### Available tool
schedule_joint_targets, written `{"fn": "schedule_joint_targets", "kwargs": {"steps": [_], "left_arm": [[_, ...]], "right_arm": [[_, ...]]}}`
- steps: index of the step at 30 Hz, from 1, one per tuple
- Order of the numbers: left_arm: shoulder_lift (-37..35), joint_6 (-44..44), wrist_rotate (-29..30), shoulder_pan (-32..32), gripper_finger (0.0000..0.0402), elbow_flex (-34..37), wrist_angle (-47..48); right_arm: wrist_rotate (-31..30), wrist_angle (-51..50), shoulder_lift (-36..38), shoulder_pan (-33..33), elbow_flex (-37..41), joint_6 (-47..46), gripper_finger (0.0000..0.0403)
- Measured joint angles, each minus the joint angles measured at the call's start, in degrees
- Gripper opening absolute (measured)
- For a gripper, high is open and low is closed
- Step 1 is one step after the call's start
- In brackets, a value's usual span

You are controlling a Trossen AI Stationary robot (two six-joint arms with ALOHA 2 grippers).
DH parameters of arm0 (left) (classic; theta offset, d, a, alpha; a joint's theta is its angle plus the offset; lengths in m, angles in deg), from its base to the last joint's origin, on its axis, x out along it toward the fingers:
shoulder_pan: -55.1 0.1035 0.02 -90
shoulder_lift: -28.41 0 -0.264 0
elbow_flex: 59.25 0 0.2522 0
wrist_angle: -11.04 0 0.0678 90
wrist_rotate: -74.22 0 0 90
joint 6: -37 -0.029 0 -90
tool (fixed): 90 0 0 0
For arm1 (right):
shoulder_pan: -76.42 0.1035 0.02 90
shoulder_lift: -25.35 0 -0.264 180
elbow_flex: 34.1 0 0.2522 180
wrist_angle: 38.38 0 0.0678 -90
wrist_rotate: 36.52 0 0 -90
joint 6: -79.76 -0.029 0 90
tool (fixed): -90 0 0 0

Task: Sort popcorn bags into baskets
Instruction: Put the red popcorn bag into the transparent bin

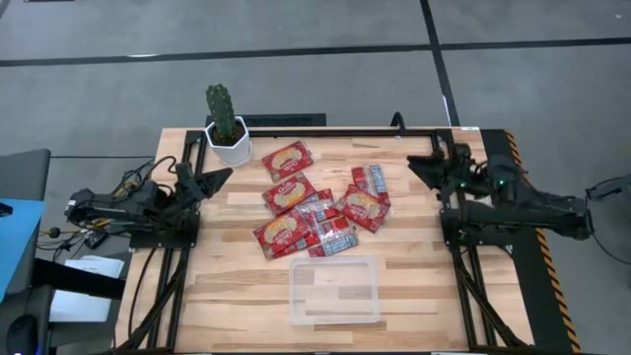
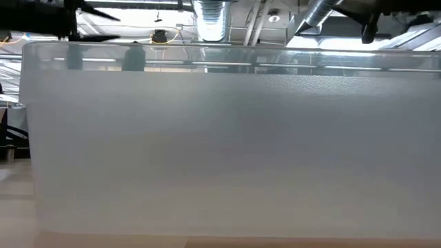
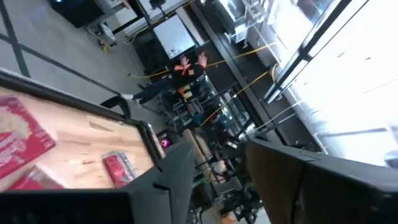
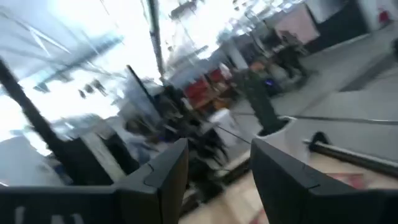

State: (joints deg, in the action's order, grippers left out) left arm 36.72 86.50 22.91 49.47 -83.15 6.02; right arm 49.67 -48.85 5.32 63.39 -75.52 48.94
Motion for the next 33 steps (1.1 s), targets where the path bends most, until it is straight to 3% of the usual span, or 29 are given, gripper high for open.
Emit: {"fn": "schedule_joint_targets", "kwargs": {"steps": [8, 13, 18, 24, 33], "left_arm": [[15.08, -5.73, -3.85, 0.0, 0.0196, -12.6, 3.92], [22.97, -5.28, -6.32, 0.53, 0.022, -19.0, 12.5], [26.29, -1.91, -10.07, 3.49, 0.0226, -20.4, 15.32], [27.46, -0.88, -15.51, 7.44, 0.0227, -20.4, 15.89], [28.16, -0.58, -20.06, 11.11, 0.0227, -20.44, 17.51]], "right_arm": [[-1.12, -32.28, -12.58, -3.74, -14.6, 5.74, 0.0174], [-0.57, -40.85, -20.05, -4.26, -14.82, 10.81, 0.0169], [0.01, -47.68, -29.12, -5.42, -14.82, 14.33, 0.0213], [4.98, -43.84, -40.08, -8.16, -11.03, 12.89, 0.0282], [8.27, -28.32, -51.41, -8.91, -4.65, 12.71, 0.0291]]}}
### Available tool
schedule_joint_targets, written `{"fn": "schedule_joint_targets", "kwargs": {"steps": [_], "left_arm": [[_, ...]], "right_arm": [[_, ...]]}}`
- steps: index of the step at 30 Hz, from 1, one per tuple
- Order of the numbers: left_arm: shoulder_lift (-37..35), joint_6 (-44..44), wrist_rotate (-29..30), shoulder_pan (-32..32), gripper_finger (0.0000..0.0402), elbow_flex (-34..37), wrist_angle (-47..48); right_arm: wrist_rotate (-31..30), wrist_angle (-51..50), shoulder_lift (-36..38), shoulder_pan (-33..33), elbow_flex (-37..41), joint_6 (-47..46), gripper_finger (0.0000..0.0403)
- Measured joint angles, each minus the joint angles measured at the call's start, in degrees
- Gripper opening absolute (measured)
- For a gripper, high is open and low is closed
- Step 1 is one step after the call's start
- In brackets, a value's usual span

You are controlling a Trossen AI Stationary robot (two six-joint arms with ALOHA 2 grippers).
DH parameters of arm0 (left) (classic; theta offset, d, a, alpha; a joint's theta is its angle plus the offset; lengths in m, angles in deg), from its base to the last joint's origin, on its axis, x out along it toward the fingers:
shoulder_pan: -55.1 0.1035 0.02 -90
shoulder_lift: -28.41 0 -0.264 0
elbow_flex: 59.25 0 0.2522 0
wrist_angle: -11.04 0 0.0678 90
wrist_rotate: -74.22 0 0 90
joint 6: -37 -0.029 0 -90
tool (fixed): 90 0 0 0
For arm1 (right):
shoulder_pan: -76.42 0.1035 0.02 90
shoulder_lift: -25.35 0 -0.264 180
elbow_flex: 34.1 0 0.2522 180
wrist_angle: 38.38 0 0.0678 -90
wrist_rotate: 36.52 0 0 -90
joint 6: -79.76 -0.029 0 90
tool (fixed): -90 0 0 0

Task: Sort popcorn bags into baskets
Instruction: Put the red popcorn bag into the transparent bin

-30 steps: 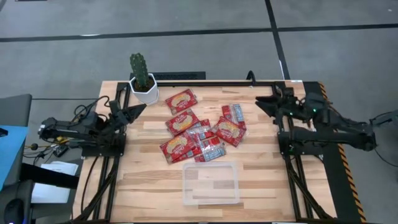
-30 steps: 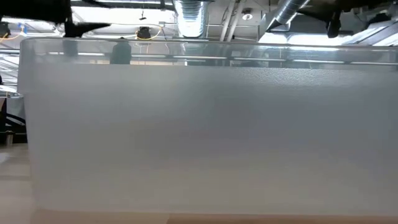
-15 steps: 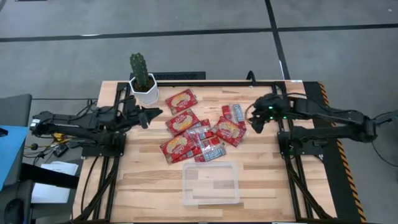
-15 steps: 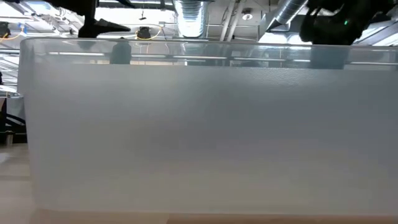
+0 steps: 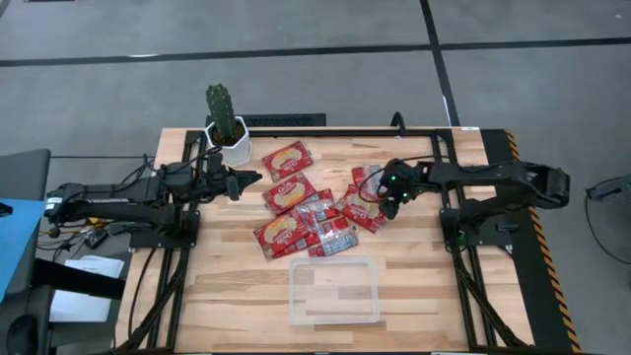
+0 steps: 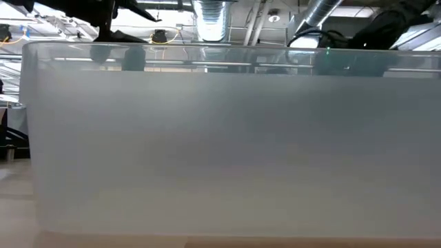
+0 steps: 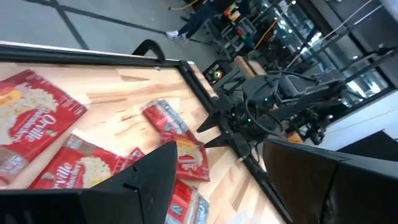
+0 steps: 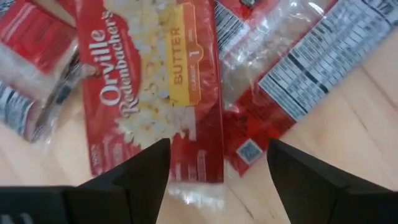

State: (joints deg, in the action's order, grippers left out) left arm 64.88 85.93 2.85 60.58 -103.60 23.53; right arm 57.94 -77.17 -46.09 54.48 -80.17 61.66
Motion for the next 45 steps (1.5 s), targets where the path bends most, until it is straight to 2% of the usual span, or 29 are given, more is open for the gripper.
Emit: {"fn": "schedule_joint_targets", "kwargs": {"steps": [8, 11, 14, 20, 21, 26, 34, 45], "left_arm": [[0.37, 0.41, -0.41, 0.41, 0.0226, -0.02, 2.18], [0.42, 0.42, -0.37, 0.41, 0.0226, -0.02, 2.55], [0.41, 0.89, -0.19, 0.41, 0.0226, -0.02, 2.87], [0.41, 1.4, 0.13, 0.41, 0.0226, -0.02, 3.75], [0.41, 1.4, 0.26, 0.41, 0.0226, -0.02, 3.77], [0.41, 1.51, 1.2, 0.41, 0.0226, -0.02, 3.8], [0.41, 1.51, 1.75, 0.41, 0.0226, -0.02, 5.38], [0.39, 1.9, 2.15, 0.41, 0.0226, -0.02, 5.85]], "right_arm": [[-0.39, 4.92, -8.06, 3.03, 0.02, -0.26, 0.029], [-1.91, 5.41, -10.57, 4.87, -0.11, -1.67, 0.027], [-3.37, 5.63, -11.52, 6.03, -0.16, -2.91, 0.0216], [-2.29, 4.71, -10.13, 5.92, 0.19, -4.42, 0.0039], [-1.91, 4.71, -9.55, 5.59, 0.21, -4.4, 0.0021], [-0.7, 1.42, -5.47, 4.2, -0.82, -4.51, 0.0008], [0.4, -4.07, 2.86, 2.87, -7.18, -3.92, 0.0005], [1.52, -3.88, 6.55, 7.08, -10.81, -4.73, 0.0003]]}}
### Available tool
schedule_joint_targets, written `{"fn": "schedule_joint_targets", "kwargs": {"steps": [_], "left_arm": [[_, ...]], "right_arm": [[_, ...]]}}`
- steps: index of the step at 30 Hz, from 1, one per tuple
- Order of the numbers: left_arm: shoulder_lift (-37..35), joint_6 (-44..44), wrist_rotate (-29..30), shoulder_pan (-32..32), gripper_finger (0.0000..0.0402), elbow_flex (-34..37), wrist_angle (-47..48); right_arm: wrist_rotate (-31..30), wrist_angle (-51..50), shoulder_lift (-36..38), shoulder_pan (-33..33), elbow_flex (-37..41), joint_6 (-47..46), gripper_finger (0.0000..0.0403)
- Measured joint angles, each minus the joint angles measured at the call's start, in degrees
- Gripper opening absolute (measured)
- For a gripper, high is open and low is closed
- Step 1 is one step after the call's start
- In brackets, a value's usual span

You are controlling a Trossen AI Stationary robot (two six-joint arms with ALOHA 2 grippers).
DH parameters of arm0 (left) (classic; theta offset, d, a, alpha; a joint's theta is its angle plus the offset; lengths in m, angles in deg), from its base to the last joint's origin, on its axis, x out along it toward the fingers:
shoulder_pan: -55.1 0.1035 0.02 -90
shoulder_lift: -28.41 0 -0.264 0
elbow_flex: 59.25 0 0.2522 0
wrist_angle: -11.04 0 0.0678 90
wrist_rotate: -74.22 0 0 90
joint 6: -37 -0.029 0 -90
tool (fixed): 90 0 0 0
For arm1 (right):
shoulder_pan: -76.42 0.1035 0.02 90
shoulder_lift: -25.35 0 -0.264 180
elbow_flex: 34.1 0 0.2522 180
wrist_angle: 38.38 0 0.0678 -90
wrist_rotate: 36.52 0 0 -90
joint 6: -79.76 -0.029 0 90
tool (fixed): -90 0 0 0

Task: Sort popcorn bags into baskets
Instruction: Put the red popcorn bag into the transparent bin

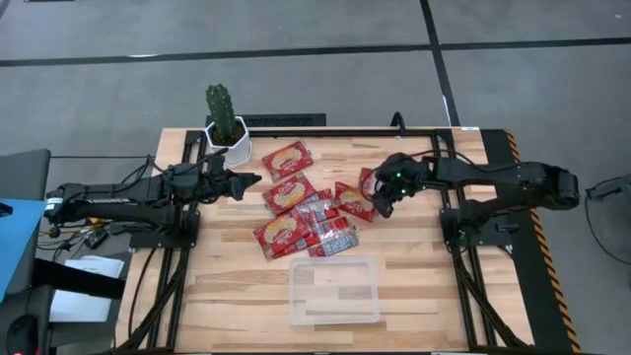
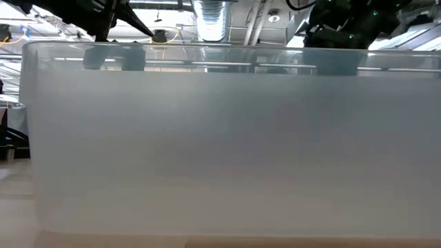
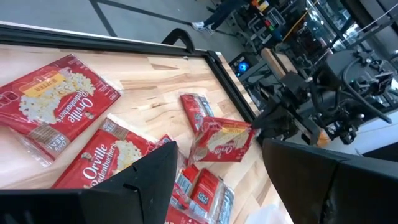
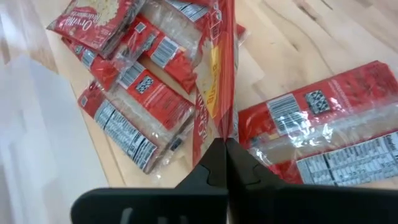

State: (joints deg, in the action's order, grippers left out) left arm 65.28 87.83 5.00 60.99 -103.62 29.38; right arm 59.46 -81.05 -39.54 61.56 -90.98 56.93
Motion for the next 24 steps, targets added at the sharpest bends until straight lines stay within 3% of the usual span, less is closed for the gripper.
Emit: {"fn": "schedule_joint_targets", "kwargs": {"steps": [7, 13, 17, 20, 24], "left_arm": [[4.51, 0.19, -0.47, 1.33, 0.0226, 0.0, -4.74], [22.3, -5.55, -12.88, 4.45, 0.0226, 0.0, -23.93], [33.47, -10.75, -17.32, 6.58, 0.0226, -0.04, -34.19], [40.39, -16.01, -20.57, 7.85, 0.0226, -1.78, -38.31], [48.94, -20.83, -29.18, 9.09, 0.0228, -7.39, -40.59]], "right_arm": [[-2.8, -0.33, -0.11, 2.47, -0.04, -0.71, 0.0003], [-2.98, -0.31, -0.11, 3.26, -0.11, -0.85, 0.0003], [-3.1, -0.25, -0.11, 3.26, -0.11, -1.07, 0.0003], [-3.08, -0.2, -0.11, 3.26, -0.11, -1.13, 0.0003], [-3.06, -0.12, -0.11, 3.28, -0.11, -1.14, 0.0003]]}}
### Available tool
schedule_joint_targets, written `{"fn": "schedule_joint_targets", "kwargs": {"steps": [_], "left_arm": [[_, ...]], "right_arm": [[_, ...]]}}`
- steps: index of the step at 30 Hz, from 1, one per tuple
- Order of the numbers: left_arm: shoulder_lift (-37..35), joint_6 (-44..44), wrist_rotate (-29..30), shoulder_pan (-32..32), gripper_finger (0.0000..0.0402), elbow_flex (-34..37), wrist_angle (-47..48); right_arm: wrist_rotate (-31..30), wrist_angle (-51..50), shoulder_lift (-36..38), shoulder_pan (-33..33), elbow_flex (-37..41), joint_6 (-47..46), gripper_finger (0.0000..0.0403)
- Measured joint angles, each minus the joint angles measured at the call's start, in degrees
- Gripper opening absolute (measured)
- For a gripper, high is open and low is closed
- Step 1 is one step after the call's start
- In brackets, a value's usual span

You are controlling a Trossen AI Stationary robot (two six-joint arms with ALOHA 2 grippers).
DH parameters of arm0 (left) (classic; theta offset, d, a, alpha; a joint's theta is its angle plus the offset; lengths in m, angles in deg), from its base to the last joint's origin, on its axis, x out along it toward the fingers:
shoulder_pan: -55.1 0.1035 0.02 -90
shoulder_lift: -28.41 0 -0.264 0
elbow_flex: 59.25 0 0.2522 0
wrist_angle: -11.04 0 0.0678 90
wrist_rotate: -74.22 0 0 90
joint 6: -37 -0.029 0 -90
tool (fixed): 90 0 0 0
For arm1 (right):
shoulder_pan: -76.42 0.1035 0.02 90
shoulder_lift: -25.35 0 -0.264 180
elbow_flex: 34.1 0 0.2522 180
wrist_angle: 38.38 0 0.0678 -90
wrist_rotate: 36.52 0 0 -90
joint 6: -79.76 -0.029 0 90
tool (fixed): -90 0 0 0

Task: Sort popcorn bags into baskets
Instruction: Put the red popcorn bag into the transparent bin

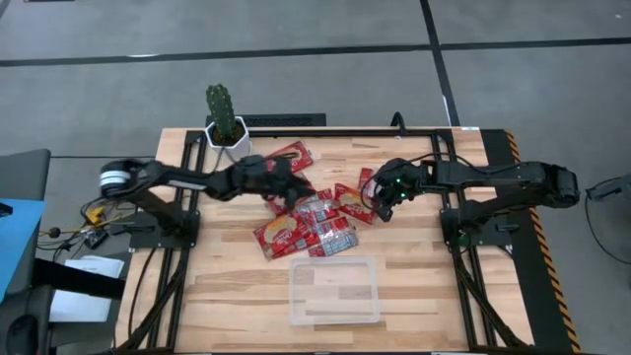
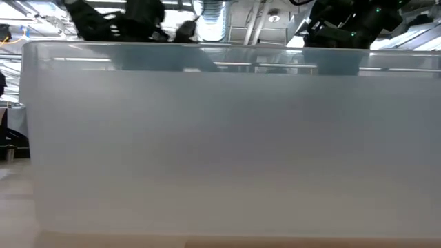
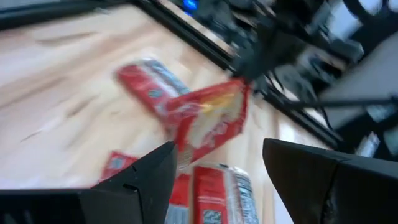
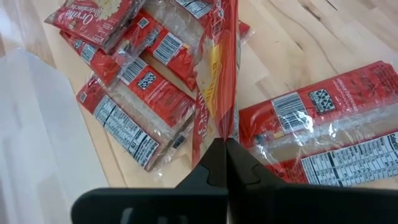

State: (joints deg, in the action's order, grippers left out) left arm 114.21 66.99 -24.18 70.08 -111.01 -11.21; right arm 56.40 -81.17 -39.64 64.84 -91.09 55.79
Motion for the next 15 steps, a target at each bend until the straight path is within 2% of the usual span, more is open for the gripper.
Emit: {"fn": "schedule_joint_targets", "kwargs": {"steps": [4, 9, 15], "left_arm": [[7.76, -6.1, -5.49, 0.62, 0.0237, -7.06, 1.1], [15.32, -10.63, -7.42, 2.33, 0.0247, -14.49, 4.34], [18.32, -17.97, -10.28, 4.04, 0.025, -17.64, 5.86]], "right_arm": [[0.14, 0.89, 0.0, 0.0, 0.0, 0.24, 0.0003], [0.28, 1.19, 0.02, -0.02, 0.0, 0.28, 0.0003], [0.39, 1.19, 0.02, 0.45, 0.0, 0.48, 0.0003]]}}
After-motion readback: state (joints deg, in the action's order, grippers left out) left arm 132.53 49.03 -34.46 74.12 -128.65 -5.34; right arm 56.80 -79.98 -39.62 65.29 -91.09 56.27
